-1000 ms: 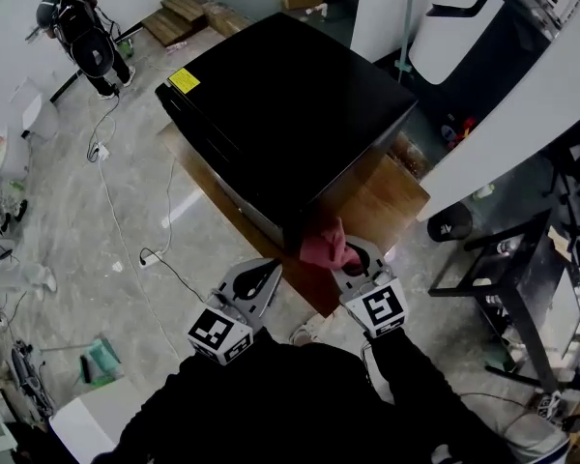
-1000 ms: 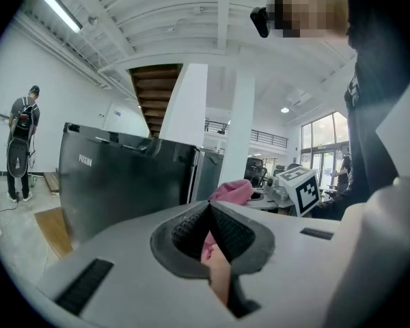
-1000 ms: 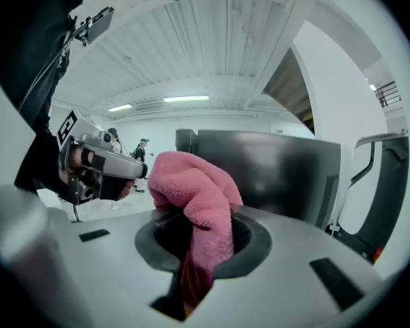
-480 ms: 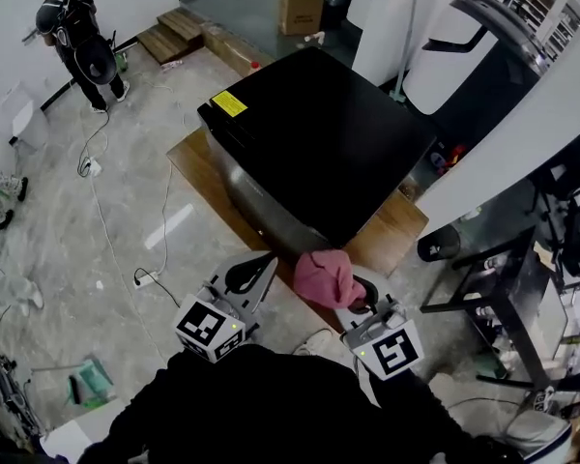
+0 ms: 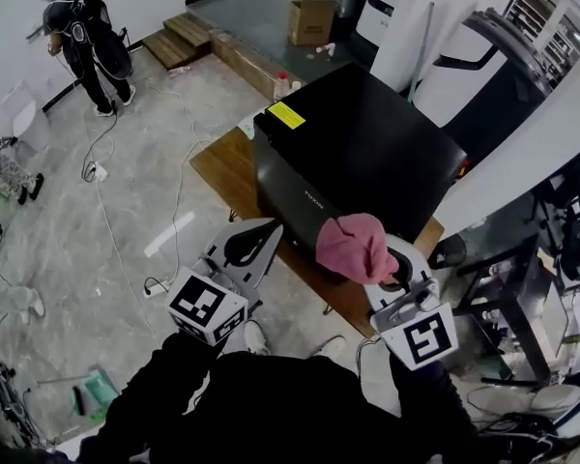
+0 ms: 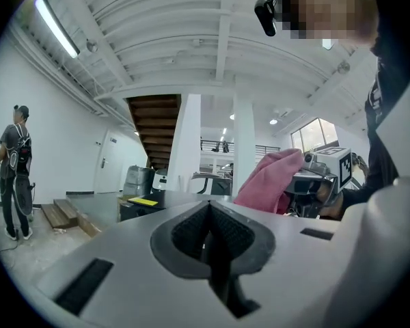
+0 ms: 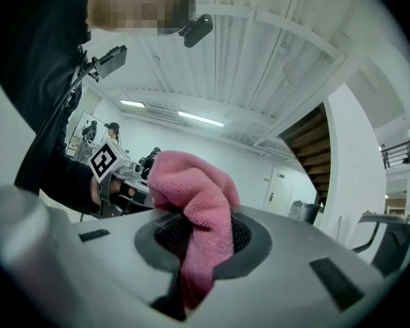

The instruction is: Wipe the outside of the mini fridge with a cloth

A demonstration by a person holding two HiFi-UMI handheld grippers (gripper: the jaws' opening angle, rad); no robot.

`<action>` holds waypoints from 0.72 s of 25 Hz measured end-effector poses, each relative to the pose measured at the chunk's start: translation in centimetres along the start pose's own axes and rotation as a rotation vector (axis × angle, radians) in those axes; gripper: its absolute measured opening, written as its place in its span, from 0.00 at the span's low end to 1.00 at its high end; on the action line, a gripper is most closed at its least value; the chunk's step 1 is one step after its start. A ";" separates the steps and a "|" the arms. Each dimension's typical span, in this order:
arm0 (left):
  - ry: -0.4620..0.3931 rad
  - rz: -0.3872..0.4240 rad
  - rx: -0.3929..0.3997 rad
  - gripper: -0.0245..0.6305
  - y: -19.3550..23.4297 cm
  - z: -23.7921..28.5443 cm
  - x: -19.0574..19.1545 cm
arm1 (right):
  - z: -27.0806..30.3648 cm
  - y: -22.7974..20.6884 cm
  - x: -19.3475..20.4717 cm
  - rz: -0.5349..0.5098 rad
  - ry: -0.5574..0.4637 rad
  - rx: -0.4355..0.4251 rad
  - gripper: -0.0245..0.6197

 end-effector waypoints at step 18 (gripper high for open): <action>-0.096 0.081 -0.131 0.05 9.1 4.2 -11.0 | 12.8 -12.9 -6.4 -0.335 0.193 0.009 0.14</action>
Point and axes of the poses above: the fingertips, and each gripper's own axes: z forward along the fingers, y to its left, x out of its underside, the point moved 3 cm from there along -z, backward along the fingers, and after that the axes turned 15 degrees about y, right-handed, at the moved point
